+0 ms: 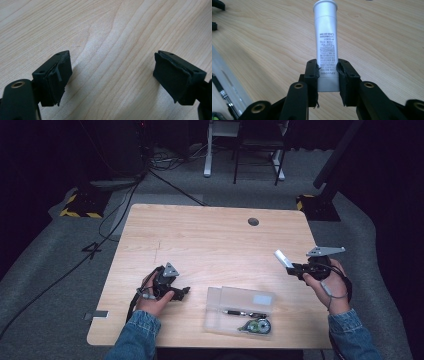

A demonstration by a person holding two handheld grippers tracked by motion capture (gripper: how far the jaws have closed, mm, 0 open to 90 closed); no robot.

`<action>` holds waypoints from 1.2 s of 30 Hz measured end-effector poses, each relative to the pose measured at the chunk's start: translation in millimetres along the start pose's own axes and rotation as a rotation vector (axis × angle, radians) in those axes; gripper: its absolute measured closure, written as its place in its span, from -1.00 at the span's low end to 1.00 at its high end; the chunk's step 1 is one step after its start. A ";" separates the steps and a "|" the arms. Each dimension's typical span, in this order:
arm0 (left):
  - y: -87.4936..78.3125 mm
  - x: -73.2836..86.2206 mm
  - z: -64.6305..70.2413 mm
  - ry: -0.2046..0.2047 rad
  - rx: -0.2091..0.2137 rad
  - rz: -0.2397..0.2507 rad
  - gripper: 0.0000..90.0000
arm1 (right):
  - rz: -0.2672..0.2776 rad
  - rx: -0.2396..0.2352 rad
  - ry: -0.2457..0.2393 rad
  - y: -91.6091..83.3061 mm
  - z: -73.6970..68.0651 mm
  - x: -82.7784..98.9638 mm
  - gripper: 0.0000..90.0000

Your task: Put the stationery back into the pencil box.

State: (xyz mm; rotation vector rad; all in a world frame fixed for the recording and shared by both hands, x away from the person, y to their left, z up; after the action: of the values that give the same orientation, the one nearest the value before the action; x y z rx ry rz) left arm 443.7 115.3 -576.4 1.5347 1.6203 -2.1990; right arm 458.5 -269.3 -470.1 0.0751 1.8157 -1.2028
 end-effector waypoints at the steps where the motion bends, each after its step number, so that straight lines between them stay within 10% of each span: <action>1: 0.0 0.0 0.0 0.000 0.000 0.000 -0.66 | -0.001 -0.006 -0.003 -0.6 -2.4 -0.6 0.59; 23: 0.0 0.0 -0.1 0.000 0.000 0.000 -0.66 | -0.046 -0.189 -0.276 9.6 -95.2 -11.9 0.58; 36: 0.0 0.0 0.0 0.000 0.000 0.000 -0.66 | -0.096 -0.311 -0.342 18.2 -138.8 -3.9 0.58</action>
State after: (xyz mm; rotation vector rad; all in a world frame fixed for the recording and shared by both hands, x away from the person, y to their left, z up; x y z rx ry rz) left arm 443.6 115.3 -576.4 1.5344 1.6202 -2.1996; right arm 379.1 -154.1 -467.1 -0.3767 1.6910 -0.9180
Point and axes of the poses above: each handheld gripper's, and its own axes: y roughly forward along the jaws, x roughly out of its underside, z roughly to its right, the point moved 10 cm from there along y, roughly forward along the jaws, and after that the axes turned 3 degrees about -x, right-handed, at the moved point
